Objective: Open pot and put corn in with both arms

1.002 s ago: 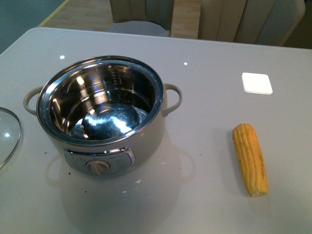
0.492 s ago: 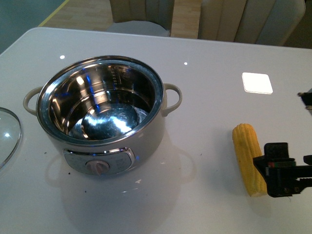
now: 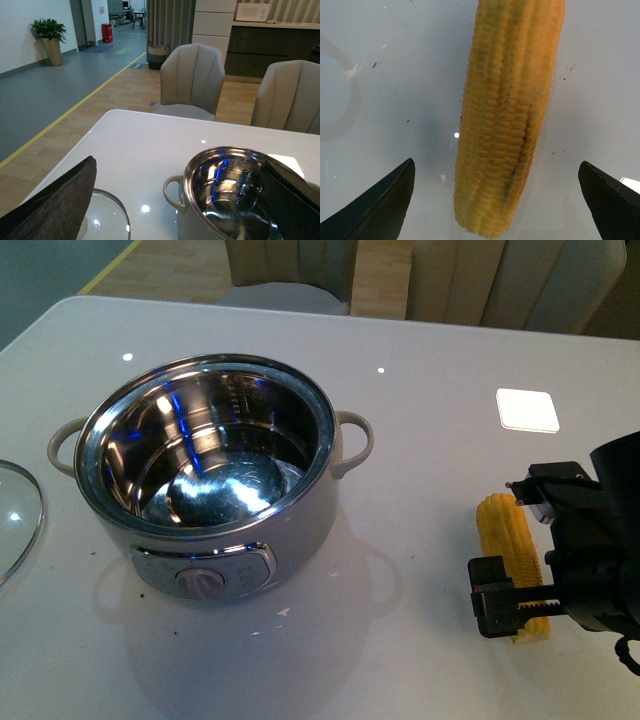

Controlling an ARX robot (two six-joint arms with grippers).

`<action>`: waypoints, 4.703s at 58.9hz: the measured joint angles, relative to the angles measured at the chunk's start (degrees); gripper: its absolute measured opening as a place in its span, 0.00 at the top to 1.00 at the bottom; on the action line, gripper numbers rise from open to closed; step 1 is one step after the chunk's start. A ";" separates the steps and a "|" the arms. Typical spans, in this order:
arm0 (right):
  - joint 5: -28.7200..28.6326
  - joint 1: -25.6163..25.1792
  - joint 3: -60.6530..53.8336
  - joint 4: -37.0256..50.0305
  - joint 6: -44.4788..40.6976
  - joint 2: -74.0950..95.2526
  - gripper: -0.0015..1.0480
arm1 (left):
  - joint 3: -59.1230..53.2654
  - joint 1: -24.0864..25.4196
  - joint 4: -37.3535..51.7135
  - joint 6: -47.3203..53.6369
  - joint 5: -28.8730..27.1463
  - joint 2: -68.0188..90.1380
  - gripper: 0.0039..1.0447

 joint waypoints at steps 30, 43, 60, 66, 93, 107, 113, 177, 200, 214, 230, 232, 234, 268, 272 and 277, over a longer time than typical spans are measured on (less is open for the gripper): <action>0.92 0.57 5.68 -1.75 0.59 7.45 0.25 | 0.00 0.00 0.00 0.00 0.00 0.00 0.06; 0.39 0.04 5.92 -3.15 0.02 7.43 0.57 | 0.00 0.00 0.00 0.00 0.00 0.00 0.06; -3.13 -1.55 1.05 -5.38 -2.08 -0.94 0.78 | 0.00 0.00 0.00 0.00 0.00 0.00 0.06; -5.25 -1.84 -1.53 -6.58 -2.16 -6.58 0.79 | 0.00 0.00 0.00 0.00 0.00 0.00 0.06; -12.87 6.25 -1.88 -24.04 3.58 -36.61 0.81 | 0.00 0.00 0.00 0.00 0.00 0.00 0.06; -12.68 13.99 7.80 -26.67 11.10 -32.33 0.82 | 0.00 0.00 0.00 0.00 0.00 0.00 0.06; -12.66 17.40 13.51 -27.93 15.02 -27.56 0.82 | 0.00 0.00 0.00 0.00 0.00 0.00 0.06; -8.96 25.55 47.10 -40.24 31.30 0.28 0.79 | 0.00 0.00 0.00 0.00 0.00 0.00 0.06; -8.33 25.81 48.37 -41.18 31.30 0.94 0.25 | 0.00 0.00 0.00 0.00 0.00 0.00 0.06; -8.94 23.82 41.29 -37.33 31.26 -4.50 0.08 | 0.00 0.00 0.00 0.00 0.00 0.00 0.06; -10.69 13.68 25.16 -35.01 28.39 -27.93 0.08 | 0.00 0.00 0.00 0.00 0.00 0.00 0.06; -10.45 11.02 22.69 -35.63 26.73 -32.30 0.08 | 0.00 0.00 0.00 0.00 0.00 0.00 0.06; -9.86 8.66 20.96 -36.33 24.83 -35.63 0.08 | 0.00 0.00 0.00 0.00 0.00 0.00 0.06; -1.07 -9.97 -9.27 -11.74 1.27 -65.44 0.28 | 0.00 0.00 -0.02 0.00 -0.02 0.00 0.06; -1.16 -10.51 -16.22 3.30 -1.75 -67.91 0.41 | 0.00 0.00 -0.02 0.00 0.00 0.00 0.06; -3.78 -12.24 -19.45 8.55 -3.13 -70.55 0.54 | 0.00 0.00 -0.02 0.00 0.00 0.00 0.06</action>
